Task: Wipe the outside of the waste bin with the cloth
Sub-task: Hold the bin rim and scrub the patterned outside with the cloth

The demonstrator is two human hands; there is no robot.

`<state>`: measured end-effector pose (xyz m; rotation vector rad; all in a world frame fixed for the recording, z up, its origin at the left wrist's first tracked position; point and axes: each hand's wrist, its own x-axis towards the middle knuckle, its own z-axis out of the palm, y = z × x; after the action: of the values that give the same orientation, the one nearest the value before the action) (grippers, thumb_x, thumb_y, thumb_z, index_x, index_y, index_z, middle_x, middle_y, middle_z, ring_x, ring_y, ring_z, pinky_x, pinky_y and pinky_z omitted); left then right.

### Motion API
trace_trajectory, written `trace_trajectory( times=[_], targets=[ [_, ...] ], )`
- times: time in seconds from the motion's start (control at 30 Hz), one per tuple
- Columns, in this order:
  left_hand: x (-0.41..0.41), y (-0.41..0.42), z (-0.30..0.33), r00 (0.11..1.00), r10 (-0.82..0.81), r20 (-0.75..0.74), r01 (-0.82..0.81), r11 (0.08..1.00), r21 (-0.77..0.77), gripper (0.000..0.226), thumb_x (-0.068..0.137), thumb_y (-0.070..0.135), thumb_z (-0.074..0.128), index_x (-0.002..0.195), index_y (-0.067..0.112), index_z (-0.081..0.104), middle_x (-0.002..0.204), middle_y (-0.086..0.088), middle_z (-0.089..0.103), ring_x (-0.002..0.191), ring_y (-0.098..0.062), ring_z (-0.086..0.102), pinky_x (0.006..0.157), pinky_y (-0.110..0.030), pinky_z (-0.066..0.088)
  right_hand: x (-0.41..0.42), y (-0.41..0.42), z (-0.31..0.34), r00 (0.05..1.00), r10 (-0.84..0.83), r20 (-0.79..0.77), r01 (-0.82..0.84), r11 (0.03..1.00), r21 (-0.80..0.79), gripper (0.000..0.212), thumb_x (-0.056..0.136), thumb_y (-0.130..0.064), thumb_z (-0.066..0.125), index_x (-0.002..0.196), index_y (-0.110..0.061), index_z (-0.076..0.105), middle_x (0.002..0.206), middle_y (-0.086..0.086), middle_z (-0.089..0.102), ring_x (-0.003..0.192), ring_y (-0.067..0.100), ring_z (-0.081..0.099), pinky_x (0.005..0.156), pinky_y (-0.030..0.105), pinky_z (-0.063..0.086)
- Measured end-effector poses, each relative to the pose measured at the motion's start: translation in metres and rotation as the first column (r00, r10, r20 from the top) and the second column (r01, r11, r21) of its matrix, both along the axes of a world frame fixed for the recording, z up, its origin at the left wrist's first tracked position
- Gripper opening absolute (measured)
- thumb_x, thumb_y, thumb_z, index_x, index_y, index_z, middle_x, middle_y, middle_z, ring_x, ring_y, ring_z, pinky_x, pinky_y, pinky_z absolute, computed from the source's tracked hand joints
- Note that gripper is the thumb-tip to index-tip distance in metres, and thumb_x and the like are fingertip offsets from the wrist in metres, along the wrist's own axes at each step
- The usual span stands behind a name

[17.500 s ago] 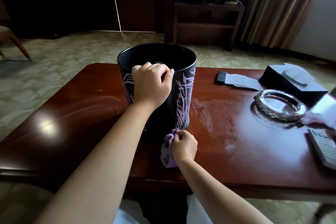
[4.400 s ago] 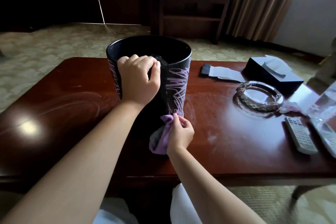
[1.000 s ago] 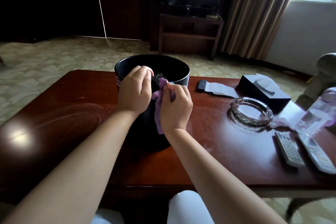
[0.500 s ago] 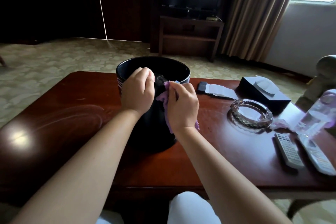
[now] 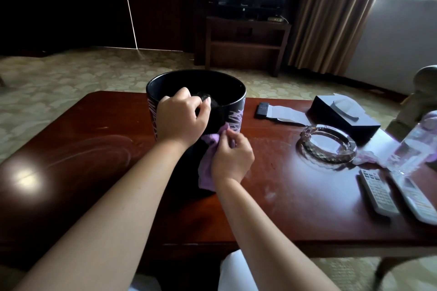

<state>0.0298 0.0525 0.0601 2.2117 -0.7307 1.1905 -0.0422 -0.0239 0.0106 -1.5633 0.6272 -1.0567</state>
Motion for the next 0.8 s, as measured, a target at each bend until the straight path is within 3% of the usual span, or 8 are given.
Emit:
trace_trajectory(
  times=[0.1,0.2,0.3,0.4,0.47,0.6,0.67,0.8],
  targets=[
    [0.001,-0.001,-0.002,0.999,0.022,0.023,-0.023,1.000,0.020,0.043,0.086,0.030,0.047,0.050,0.007,0.053,0.053,-0.011,0.046,0.043,-0.032,0.045,0.054,-0.029,0.028,0.006,-0.006,0.026,0.995,-0.025,0.099,0.030,0.998,-0.055,0.009,0.085,-0.013,0.066,0.088,-0.007,0.072,0.085,0.005,0.069,0.077,0.009,0.057,0.066,-0.001,0.033],
    [0.001,-0.002,-0.003,0.999,0.026,0.043,-0.026,1.000,0.012,0.043,0.086,0.028,0.048,0.049,0.007,0.052,0.052,-0.010,0.046,0.043,-0.031,0.045,0.055,-0.029,0.026,0.009,-0.006,0.020,0.995,-0.037,0.091,0.037,0.999,-0.002,0.009,0.086,-0.014,0.065,0.087,-0.007,0.071,0.085,0.007,0.070,0.079,0.016,0.061,0.068,0.009,0.037],
    [0.001,-0.002,-0.003,0.999,0.020,0.046,-0.020,1.000,0.000,0.042,0.085,0.027,0.049,0.048,0.007,0.051,0.051,-0.010,0.045,0.043,-0.031,0.044,0.053,-0.031,0.030,0.002,0.001,-0.017,0.996,-0.006,-0.088,0.017,0.992,0.122,0.015,0.088,-0.019,0.063,0.092,-0.007,0.071,0.091,0.010,0.070,0.090,0.023,0.063,0.073,0.019,0.037],
    [0.002,-0.002,-0.003,0.998,0.019,0.054,-0.019,1.000,-0.012,0.043,0.085,0.027,0.048,0.047,0.007,0.050,0.050,-0.009,0.044,0.042,-0.030,0.044,0.054,-0.030,0.029,-0.006,0.002,-0.047,0.964,0.055,-0.259,-0.013,0.987,0.161,0.020,0.090,-0.020,0.059,0.100,-0.008,0.071,0.100,0.011,0.070,0.100,0.024,0.062,0.076,0.018,0.035],
    [0.002,-0.003,-0.004,0.997,0.022,0.068,-0.021,1.000,-0.019,0.043,0.085,0.027,0.048,0.047,0.007,0.050,0.050,-0.009,0.044,0.042,-0.030,0.043,0.055,-0.030,0.029,-0.004,-0.002,-0.044,0.973,0.043,-0.228,-0.014,0.992,0.127,0.019,0.090,-0.019,0.060,0.099,-0.007,0.072,0.098,0.011,0.071,0.098,0.024,0.063,0.076,0.016,0.035],
    [0.002,-0.005,-0.006,0.995,0.036,0.095,-0.034,0.999,-0.023,0.042,0.086,0.025,0.047,0.048,0.007,0.049,0.051,-0.010,0.044,0.043,-0.030,0.043,0.053,-0.032,0.031,0.004,-0.006,-0.011,0.999,-0.024,0.025,0.025,0.997,-0.075,0.012,0.086,-0.009,0.065,0.091,-0.002,0.073,0.087,0.009,0.069,0.081,0.012,0.058,0.070,0.000,0.032],
    [0.003,-0.005,-0.006,0.994,0.036,0.101,-0.033,0.999,-0.030,0.042,0.086,0.025,0.047,0.047,0.007,0.048,0.051,-0.010,0.044,0.043,-0.030,0.043,0.053,-0.032,0.031,0.008,-0.005,-0.011,0.998,-0.038,0.058,0.045,0.990,-0.134,0.011,0.084,-0.006,0.066,0.091,-0.001,0.072,0.086,0.009,0.067,0.078,0.009,0.054,0.071,-0.005,0.030],
    [0.003,-0.005,-0.007,0.992,0.034,0.119,-0.030,0.999,-0.041,0.042,0.086,0.025,0.047,0.047,0.009,0.045,0.050,-0.009,0.042,0.043,-0.029,0.041,0.053,-0.033,0.032,0.001,0.000,-0.049,0.998,-0.046,-0.052,0.041,0.996,-0.085,0.009,0.085,-0.005,0.064,0.086,-0.001,0.072,0.083,0.014,0.067,0.078,0.026,0.063,0.066,0.010,0.031]
  ],
)
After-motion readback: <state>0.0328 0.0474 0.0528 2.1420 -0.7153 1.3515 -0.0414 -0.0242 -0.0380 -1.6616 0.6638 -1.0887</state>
